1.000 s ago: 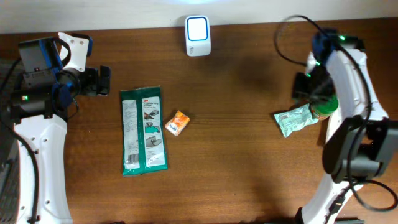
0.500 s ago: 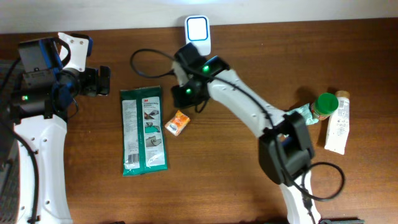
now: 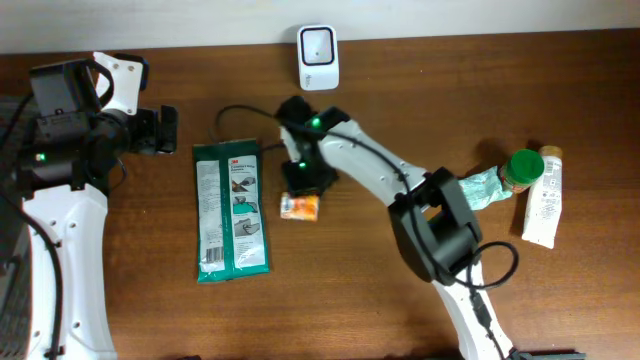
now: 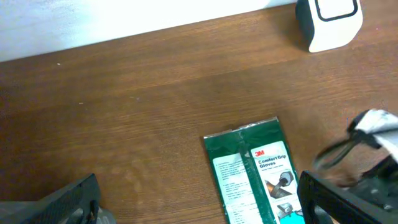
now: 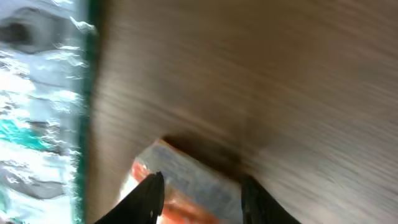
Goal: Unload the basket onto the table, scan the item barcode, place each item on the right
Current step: 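Reach the right gripper to the orange Kleenex pack and grasp it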
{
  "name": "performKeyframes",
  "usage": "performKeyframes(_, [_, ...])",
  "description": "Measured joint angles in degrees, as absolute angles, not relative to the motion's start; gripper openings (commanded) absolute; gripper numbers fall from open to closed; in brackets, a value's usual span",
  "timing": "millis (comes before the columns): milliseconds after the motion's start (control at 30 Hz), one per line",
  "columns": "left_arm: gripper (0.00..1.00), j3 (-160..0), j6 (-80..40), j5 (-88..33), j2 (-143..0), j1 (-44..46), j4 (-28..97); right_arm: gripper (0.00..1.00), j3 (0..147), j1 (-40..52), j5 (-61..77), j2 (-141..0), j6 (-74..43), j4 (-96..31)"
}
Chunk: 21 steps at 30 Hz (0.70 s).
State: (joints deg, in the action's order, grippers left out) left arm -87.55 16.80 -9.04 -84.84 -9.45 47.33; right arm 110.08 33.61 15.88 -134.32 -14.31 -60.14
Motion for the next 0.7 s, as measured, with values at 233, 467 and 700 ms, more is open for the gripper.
performKeyframes(233, [0.99, -87.55, 16.80, -9.06, -84.86, -9.45, 47.31, 0.38, 110.02, 27.40, 19.66, -134.32, 0.58, -74.17])
performKeyframes(467, [0.99, -87.55, 16.80, -9.06, -84.84, -9.45, 47.31, 0.37, 110.02, 27.68, 24.01, -134.30, 5.45, -73.01])
performKeyframes(700, [0.99, -87.55, 16.80, -9.04, -84.84, -9.45, 47.31, 0.12, 104.18, 29.02, 26.28, -134.04, 6.33, -67.66])
